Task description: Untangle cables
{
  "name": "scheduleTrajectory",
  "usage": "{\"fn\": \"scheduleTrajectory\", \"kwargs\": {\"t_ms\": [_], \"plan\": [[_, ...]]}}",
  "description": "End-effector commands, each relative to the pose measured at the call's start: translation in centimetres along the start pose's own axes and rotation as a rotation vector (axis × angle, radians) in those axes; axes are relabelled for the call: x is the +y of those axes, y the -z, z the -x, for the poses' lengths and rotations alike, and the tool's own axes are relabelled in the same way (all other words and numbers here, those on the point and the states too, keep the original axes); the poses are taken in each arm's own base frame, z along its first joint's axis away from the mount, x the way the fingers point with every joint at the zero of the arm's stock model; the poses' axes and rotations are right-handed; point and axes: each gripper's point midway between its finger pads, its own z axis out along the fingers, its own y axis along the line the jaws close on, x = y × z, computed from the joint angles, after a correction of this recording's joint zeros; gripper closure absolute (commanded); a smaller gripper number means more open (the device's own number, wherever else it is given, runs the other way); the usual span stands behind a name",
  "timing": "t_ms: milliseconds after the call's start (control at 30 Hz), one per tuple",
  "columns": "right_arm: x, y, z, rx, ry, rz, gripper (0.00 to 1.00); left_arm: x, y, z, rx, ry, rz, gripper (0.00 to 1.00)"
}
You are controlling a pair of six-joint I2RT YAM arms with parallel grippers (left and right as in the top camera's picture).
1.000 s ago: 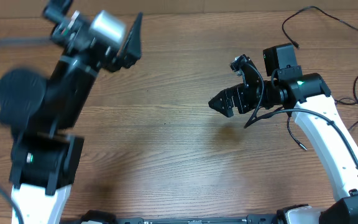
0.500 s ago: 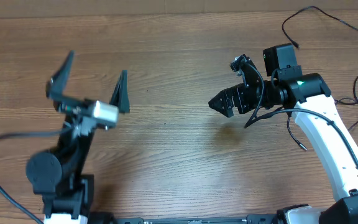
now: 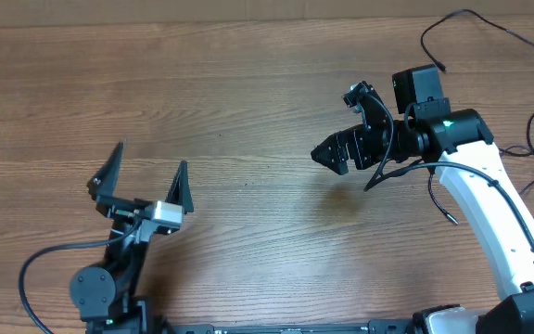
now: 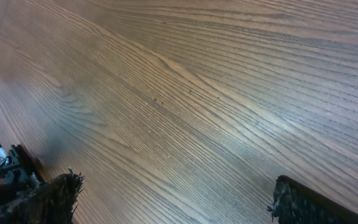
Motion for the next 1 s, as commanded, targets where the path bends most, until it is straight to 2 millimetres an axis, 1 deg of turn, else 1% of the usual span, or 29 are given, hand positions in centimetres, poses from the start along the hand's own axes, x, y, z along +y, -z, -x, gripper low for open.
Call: {"fn": "scheduleTrajectory", "kwargs": {"t_ms": [0,133,167,233,433,500,733,800,967], "plan": [[0.4,0.4,0.9,-0.024,0.018,0.001,0.00,-1.1,1.3,-2.3,0.038,0.059,0.012,0.01],[0.4,0.5,0.9,-0.024,0.018,0.001,0.00,-2.7,2.8,-5.4,0.097,0.127,0.038,0.00],[0.4,0.4,0.9,-0.024,0.018,0.001,0.00,-3.0,3.0,-6.4,0.145,0.157,0.035,0.00],[0.4,0.4,0.9,-0.024,0.018,0.001,0.00,-3.3,3.4,-7.8,0.208,0.203,0.040,0.01],[0.4,0.4,0.9,-0.024,0.018,0.001,0.00,-4.5,4.6,-10.8,0.354,0.256,0.034,0.00],[0.4,0.4,0.9,-0.024,0.018,0.001,0.00,-4.6,5.2,-11.9,0.406,0.293,0.055,0.00],[0.4,0.4,0.9,-0.024,0.018,0.001,0.00,-5.2,7.8,-15.2,0.584,0.438,0.139,0.00],[0.4,0.4,0.9,-0.024,0.018,0.001,0.00,-4.6,7.6,-14.7,0.560,0.444,0.165,0.00],[0.4,0.4,0.9,-0.024,0.018,0.001,0.00,-4.2,7.5,-14.2,0.532,0.441,0.178,0.00]]}}
